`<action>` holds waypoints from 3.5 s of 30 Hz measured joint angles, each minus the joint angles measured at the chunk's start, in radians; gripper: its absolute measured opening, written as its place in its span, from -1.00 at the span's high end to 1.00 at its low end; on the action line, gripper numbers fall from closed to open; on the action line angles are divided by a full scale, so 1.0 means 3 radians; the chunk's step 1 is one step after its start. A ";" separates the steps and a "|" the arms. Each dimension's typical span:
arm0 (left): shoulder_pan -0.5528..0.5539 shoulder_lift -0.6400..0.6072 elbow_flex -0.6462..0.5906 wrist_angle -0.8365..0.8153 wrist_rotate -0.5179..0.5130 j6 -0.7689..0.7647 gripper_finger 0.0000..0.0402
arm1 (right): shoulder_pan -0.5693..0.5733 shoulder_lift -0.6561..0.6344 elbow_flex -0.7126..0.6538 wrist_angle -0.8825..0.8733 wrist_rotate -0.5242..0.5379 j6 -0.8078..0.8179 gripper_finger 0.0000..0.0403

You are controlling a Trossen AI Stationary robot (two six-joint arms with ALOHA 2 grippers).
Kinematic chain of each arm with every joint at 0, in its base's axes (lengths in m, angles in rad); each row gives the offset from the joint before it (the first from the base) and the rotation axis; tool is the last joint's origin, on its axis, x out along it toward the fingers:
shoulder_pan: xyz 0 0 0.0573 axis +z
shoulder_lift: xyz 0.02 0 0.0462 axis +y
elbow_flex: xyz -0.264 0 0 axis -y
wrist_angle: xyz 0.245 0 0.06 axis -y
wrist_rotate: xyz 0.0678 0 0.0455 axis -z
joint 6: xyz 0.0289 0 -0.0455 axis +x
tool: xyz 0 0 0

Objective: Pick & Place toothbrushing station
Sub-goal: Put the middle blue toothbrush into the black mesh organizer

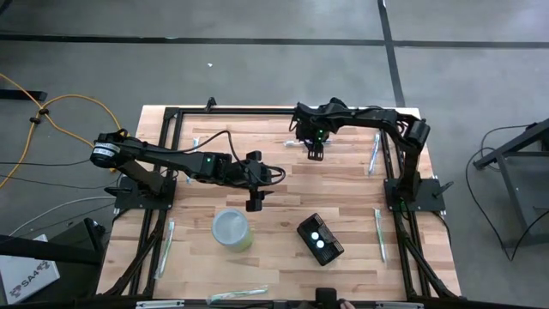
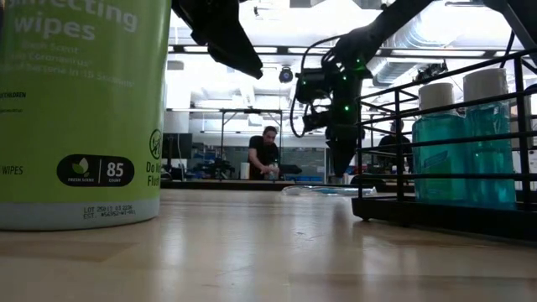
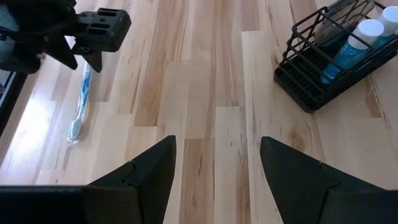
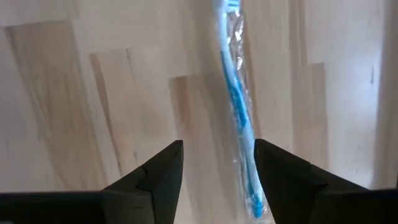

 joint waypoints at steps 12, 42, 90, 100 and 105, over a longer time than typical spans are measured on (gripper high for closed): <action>-0.0001 0.0000 0.0000 -0.0002 0.0006 0.0000 -0.12 | -0.0185 -0.0001 -0.0075 0.0083 -0.0005 -0.0016 0.07; -0.0001 0.0000 0.0001 -0.0001 0.0017 -0.0003 -0.12 | -0.0453 -0.0003 -0.0431 0.0549 -0.0161 -0.0018 0.07; -0.0001 0.0000 0.0003 -0.0001 0.0010 -0.0041 -0.12 | -0.0062 -0.1061 -0.0427 0.0197 -0.0440 0.1038 0.99; -0.0001 0.0000 0.0003 0.0002 0.0012 -0.0022 -0.12 | 0.0833 -0.1957 -0.0426 0.0044 -0.0186 0.1861 0.99; -0.0014 0.0000 0.0003 0.0087 0.0014 -0.0002 -0.12 | 0.1456 -0.2165 -0.0426 -0.0133 0.0291 0.2278 0.99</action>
